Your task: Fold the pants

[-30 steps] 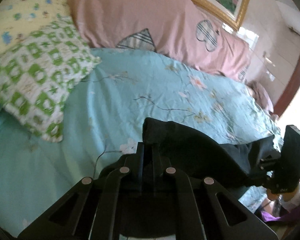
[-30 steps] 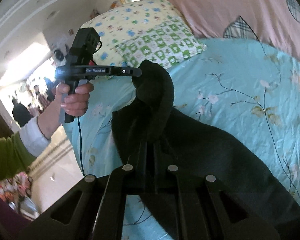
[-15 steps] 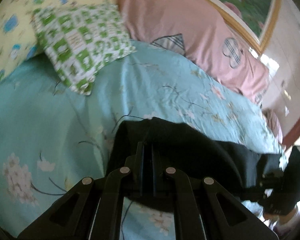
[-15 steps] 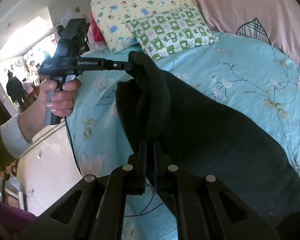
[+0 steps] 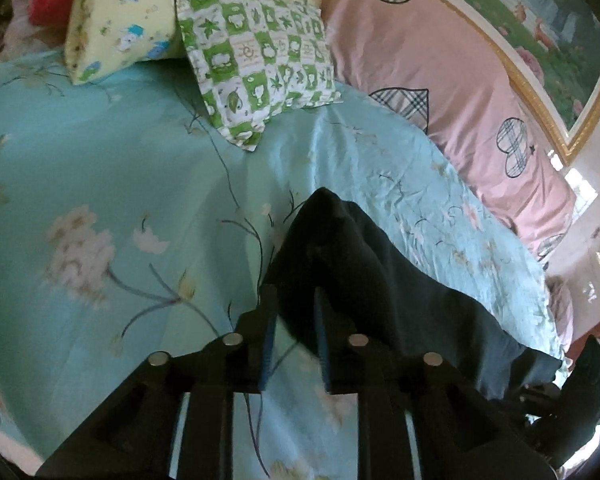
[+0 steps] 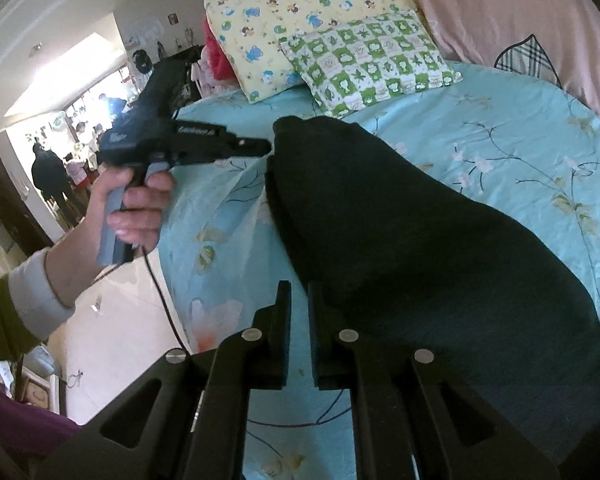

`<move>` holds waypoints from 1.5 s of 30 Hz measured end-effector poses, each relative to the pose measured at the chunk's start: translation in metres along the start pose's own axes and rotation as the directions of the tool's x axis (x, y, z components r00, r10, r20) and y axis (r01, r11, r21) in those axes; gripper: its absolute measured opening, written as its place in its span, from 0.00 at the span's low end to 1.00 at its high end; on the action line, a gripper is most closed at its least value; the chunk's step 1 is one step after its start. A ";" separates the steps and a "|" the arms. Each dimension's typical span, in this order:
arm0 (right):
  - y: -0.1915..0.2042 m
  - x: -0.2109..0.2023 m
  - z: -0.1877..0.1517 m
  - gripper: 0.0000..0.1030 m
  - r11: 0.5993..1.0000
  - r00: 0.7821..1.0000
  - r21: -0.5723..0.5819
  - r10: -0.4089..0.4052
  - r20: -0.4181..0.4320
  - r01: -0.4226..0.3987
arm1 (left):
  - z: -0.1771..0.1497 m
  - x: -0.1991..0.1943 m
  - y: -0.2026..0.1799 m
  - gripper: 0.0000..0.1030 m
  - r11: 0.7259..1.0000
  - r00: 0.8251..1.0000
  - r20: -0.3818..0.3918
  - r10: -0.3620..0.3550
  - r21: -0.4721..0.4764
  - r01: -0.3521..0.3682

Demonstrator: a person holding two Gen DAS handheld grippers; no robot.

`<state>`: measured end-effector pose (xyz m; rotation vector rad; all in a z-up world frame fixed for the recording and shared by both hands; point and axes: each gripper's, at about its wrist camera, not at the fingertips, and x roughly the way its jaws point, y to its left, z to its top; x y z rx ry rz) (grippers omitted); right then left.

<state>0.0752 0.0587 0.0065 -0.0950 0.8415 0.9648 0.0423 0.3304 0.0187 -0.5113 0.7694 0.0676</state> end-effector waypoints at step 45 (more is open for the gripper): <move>-0.175 0.014 0.048 0.49 0.927 0.968 0.295 -0.187 -0.168 0.231 | 0.006 0.071 -0.020 0.58 0.964 0.973 -0.185 0.138 -0.202 -0.175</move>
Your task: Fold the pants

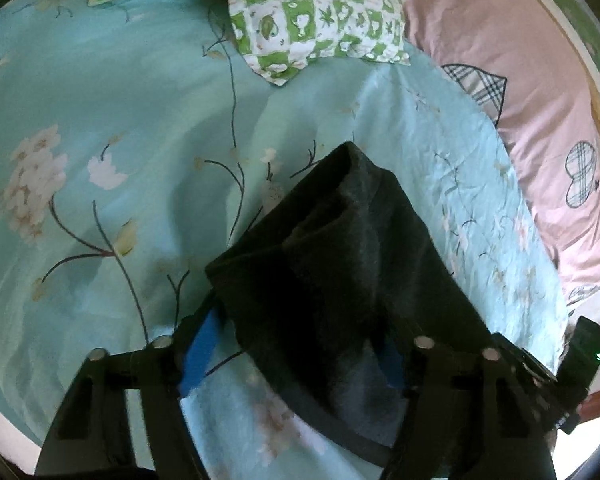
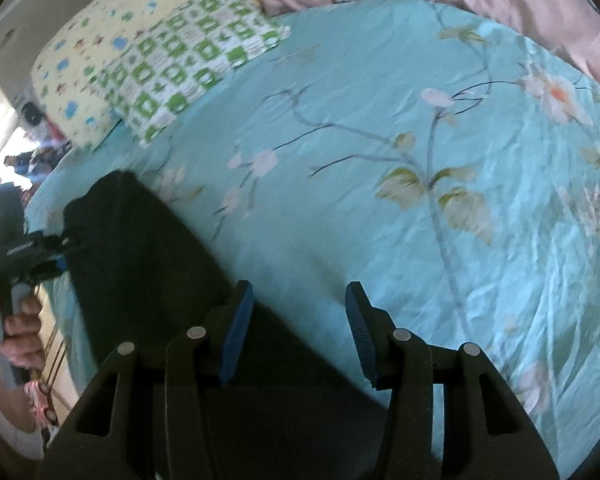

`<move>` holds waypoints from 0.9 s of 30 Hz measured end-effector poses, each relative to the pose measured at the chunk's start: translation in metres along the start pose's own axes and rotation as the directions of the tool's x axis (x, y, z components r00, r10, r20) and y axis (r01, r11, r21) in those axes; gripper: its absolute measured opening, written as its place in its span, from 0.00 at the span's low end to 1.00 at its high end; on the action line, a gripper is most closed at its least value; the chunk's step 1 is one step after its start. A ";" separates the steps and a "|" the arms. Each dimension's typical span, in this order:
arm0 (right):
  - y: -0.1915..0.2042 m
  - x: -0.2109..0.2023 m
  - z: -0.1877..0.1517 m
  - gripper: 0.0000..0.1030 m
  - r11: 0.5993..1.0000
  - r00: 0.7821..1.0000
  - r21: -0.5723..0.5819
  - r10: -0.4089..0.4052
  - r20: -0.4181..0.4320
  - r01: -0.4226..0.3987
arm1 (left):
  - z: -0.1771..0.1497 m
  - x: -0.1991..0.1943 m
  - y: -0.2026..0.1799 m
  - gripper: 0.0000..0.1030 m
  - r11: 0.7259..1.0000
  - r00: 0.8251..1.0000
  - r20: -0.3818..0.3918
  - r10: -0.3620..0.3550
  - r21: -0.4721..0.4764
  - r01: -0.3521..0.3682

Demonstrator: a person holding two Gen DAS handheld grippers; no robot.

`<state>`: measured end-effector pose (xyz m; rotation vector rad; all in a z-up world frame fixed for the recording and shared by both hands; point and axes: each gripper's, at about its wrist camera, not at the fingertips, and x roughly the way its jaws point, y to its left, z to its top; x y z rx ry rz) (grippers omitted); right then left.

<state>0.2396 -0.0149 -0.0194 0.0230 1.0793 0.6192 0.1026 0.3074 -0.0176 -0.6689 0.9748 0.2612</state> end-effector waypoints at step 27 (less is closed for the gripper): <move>0.051 -0.059 0.007 0.15 0.977 0.963 -0.138 0.187 0.193 -0.162 | -0.033 -0.111 0.051 0.15 0.880 0.851 0.227 -0.473 0.072 0.469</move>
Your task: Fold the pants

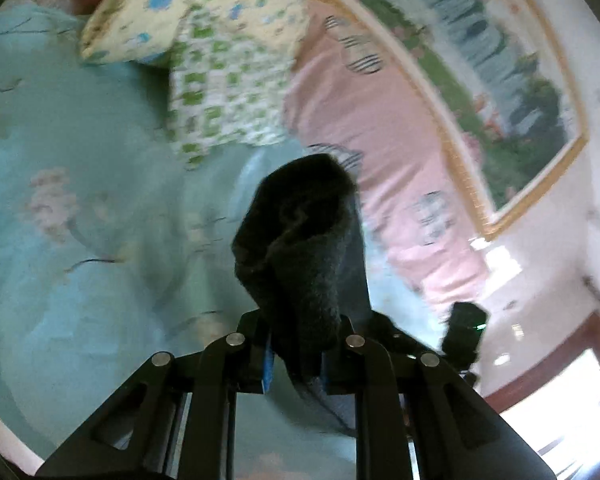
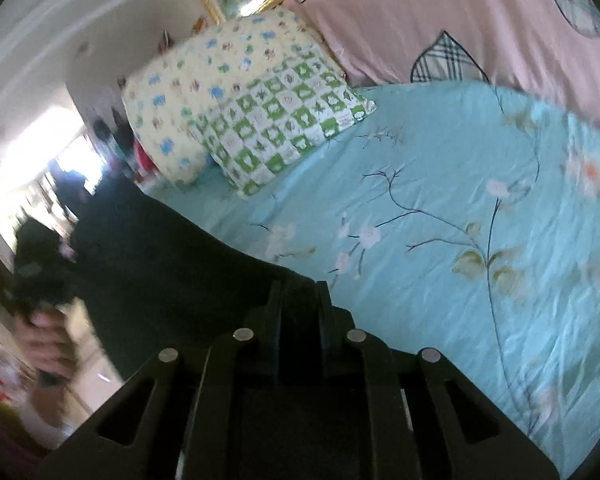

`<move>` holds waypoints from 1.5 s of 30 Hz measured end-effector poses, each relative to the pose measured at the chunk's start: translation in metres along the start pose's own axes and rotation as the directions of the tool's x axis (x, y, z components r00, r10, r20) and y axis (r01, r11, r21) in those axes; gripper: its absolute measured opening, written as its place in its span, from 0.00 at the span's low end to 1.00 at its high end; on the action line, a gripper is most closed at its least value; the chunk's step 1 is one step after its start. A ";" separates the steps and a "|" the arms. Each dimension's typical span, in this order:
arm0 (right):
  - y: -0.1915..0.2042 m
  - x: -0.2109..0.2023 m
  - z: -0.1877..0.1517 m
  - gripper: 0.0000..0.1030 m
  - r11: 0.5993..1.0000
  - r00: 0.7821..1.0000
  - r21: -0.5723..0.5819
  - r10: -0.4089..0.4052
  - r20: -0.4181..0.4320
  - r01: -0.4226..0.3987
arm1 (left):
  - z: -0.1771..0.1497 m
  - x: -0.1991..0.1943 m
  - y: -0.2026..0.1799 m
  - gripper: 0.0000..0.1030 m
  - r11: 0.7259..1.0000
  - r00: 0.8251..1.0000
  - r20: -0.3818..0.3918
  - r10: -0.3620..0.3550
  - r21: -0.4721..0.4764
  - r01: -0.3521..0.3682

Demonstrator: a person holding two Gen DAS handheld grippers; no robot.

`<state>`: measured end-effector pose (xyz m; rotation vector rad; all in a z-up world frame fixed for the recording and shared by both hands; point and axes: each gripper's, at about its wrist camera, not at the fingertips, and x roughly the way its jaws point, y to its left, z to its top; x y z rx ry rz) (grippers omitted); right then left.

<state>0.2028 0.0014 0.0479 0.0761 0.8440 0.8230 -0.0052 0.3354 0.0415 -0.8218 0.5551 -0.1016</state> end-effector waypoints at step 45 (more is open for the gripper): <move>-0.025 -0.202 -0.203 0.57 0.825 0.893 0.467 -0.426 0.143 0.318 | -0.115 0.117 -0.169 0.54 0.872 0.961 -0.235 0.145 0.490 -0.012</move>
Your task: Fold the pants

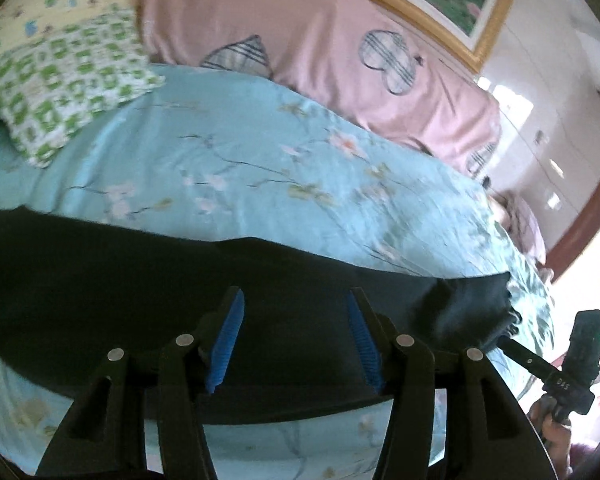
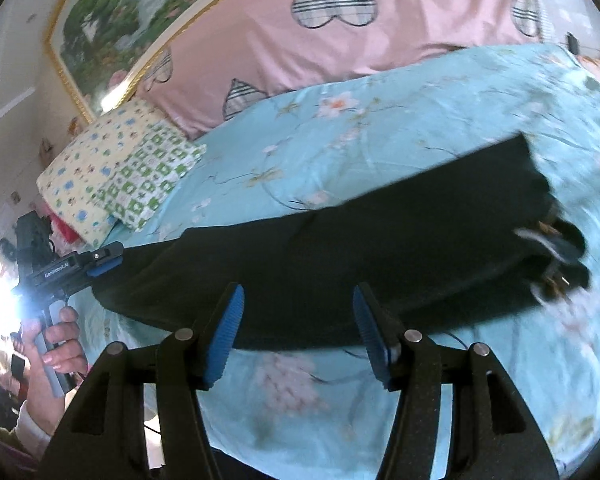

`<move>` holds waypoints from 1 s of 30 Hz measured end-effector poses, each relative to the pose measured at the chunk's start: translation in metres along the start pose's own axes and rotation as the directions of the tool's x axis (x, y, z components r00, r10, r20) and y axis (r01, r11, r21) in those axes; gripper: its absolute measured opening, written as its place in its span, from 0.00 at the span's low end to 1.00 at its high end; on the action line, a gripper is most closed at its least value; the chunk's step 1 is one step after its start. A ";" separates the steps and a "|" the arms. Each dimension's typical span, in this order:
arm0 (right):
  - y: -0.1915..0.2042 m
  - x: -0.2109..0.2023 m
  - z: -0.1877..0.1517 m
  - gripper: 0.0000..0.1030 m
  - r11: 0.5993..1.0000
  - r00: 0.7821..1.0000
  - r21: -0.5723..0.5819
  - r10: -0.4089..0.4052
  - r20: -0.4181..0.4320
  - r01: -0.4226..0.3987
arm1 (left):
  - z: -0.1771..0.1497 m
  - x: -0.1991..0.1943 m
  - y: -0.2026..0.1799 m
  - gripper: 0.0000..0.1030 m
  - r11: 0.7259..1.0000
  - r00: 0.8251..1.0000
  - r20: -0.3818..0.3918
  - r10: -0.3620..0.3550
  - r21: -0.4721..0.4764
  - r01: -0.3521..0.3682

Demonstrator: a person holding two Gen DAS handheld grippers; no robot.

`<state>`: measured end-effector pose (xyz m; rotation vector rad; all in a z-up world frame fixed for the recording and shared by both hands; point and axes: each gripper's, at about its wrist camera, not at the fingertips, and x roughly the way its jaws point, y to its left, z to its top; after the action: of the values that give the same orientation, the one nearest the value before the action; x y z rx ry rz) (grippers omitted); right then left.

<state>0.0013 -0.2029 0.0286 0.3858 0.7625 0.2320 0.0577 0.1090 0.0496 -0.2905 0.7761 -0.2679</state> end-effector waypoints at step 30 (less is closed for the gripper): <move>-0.083 -0.033 -0.002 0.69 0.911 0.978 0.369 -0.208 0.024 0.185 | 0.029 0.088 -0.152 0.70 0.922 0.970 -0.176 -0.169 0.320 0.219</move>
<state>-0.0178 -0.2887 0.0130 0.6611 0.7770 -0.1161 0.1189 -0.0568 0.0660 -0.0219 0.8313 -0.6091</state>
